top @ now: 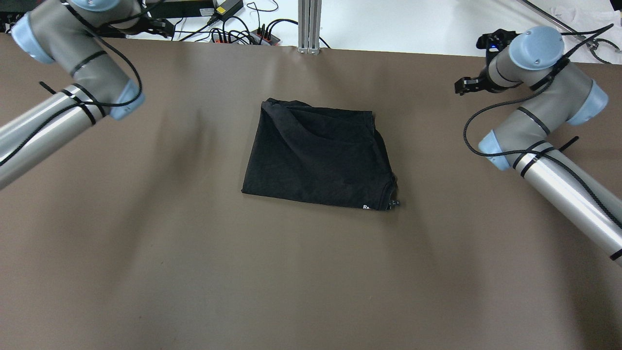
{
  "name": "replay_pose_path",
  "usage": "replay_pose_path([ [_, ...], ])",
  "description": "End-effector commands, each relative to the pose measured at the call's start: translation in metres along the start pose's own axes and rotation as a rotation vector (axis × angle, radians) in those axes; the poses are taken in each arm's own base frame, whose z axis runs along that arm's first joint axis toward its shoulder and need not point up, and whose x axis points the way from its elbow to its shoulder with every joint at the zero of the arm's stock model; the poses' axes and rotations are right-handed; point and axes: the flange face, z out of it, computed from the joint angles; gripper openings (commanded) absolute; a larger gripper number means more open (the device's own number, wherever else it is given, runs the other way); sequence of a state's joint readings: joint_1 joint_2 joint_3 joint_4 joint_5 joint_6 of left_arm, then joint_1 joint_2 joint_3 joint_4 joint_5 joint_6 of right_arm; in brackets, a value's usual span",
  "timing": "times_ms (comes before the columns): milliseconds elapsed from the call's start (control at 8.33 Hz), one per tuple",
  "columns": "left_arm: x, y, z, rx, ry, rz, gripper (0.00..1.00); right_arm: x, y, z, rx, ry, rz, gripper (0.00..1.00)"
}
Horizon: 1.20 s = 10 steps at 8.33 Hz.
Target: Fold clothes
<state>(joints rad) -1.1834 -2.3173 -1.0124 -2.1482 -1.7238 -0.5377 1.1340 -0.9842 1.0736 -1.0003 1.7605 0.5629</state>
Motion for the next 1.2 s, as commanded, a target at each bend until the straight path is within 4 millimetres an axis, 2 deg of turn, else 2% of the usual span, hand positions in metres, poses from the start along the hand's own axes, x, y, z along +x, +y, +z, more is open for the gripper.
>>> replay_pose_path([
  [0, -0.178, 0.062, 0.009, 0.015, -0.099, 0.225, 1.00, 0.133, 0.048, 0.017, 0.026, 0.170, -0.186, 0.94],
  [120, -0.228, 0.101, 0.014, 0.001, -0.130, 0.295, 1.00, 0.177, 0.059, 0.012, 0.023, 0.199, -0.241, 0.94],
  [240, -0.275, 0.136, 0.010, 0.022, -0.152, 0.319, 1.00, 0.223, 0.075, 0.007, 0.010, 0.231, -0.288, 0.94],
  [360, -0.314, 0.159, 0.000, 0.036, -0.170, 0.365, 1.00, 0.270, 0.091, -0.003, 0.010, 0.260, -0.328, 0.94],
  [480, -0.346, 0.178, -0.007, 0.018, -0.178, 0.393, 1.00, 0.302, 0.106, -0.014, 0.025, 0.277, -0.352, 0.94],
  [600, -0.371, 0.191, -0.018, 0.010, -0.189, 0.420, 1.00, 0.314, 0.133, -0.017, 0.030, 0.279, -0.357, 0.94],
  [721, -0.394, 0.220, -0.027, -0.005, -0.206, 0.453, 1.00, 0.324, 0.155, -0.025, 0.039, 0.280, -0.350, 0.94],
  [841, -0.409, 0.244, -0.038, 0.031, -0.220, 0.452, 1.00, 0.328, 0.166, -0.031, 0.045, 0.282, -0.350, 0.94],
  [961, -0.418, 0.260, -0.039, 0.022, -0.231, 0.440, 1.00, 0.333, 0.169, -0.032, 0.041, 0.286, -0.364, 0.94],
  [1081, -0.418, 0.263, -0.036, 0.010, -0.236, 0.436, 1.00, 0.346, 0.168, -0.040, 0.043, 0.301, -0.386, 0.94],
])
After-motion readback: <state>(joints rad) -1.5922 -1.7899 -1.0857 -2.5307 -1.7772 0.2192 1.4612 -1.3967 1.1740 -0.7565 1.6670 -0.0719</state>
